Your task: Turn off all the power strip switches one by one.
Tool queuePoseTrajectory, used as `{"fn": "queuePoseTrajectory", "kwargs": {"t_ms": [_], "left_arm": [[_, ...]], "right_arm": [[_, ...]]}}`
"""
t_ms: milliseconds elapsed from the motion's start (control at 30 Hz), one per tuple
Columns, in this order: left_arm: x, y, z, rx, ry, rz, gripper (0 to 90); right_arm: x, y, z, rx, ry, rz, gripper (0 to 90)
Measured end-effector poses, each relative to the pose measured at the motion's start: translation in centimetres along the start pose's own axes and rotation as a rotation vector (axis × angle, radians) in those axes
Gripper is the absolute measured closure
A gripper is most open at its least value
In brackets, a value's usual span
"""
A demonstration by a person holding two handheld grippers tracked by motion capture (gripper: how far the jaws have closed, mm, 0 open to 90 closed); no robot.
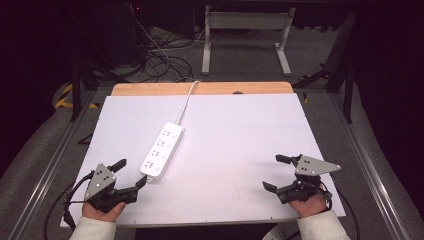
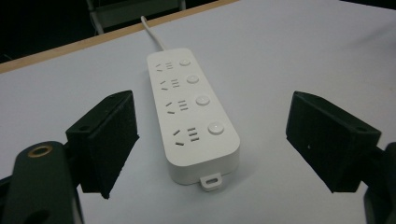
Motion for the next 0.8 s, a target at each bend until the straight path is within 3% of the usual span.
{"fn": "queuePoseTrajectory", "kwargs": {"t_ms": [100, 200, 333, 433, 667, 800], "left_arm": [[-0.14, 0.05, 0.10, -0.012, -0.009, -0.030, 19.1], [-0.31, 0.18, 0.06, -0.011, -0.030, -0.029, 14.5], [-0.43, 0.34, 0.02, 0.030, -0.029, 0.007, 13.0], [-0.57, 0.27, 0.20, 0.038, -0.020, 0.023, 15.6], [-0.70, 0.40, 0.24, 0.019, -0.040, -0.044, 26.1], [-0.88, 0.33, 0.30, 0.035, -0.038, -0.033, 29.5]], "right_arm": [[0.03, -0.02, 0.01, -0.003, 0.000, 0.000, 3.3], [0.04, -0.09, -0.01, -0.008, 0.000, 0.001, 3.5], [0.04, -0.11, -0.03, -0.007, -0.001, 0.001, 3.7], [0.05, -0.11, -0.03, -0.006, -0.001, 0.002, 3.9], [0.08, -0.17, -0.08, -0.004, -0.006, 0.007, 4.1], [0.11, -0.21, -0.14, -0.001, -0.011, 0.008, 4.2]]}}
Point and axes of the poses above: each handheld gripper's, and its own axes: z roughly backward along the jaws, x roughly out of its underside, y roughly to its right, the point moved 4 cm from there along -z, roughly forward along the jaws, and after that the axes turned 9 degrees about -z, right-handed, at the moved point
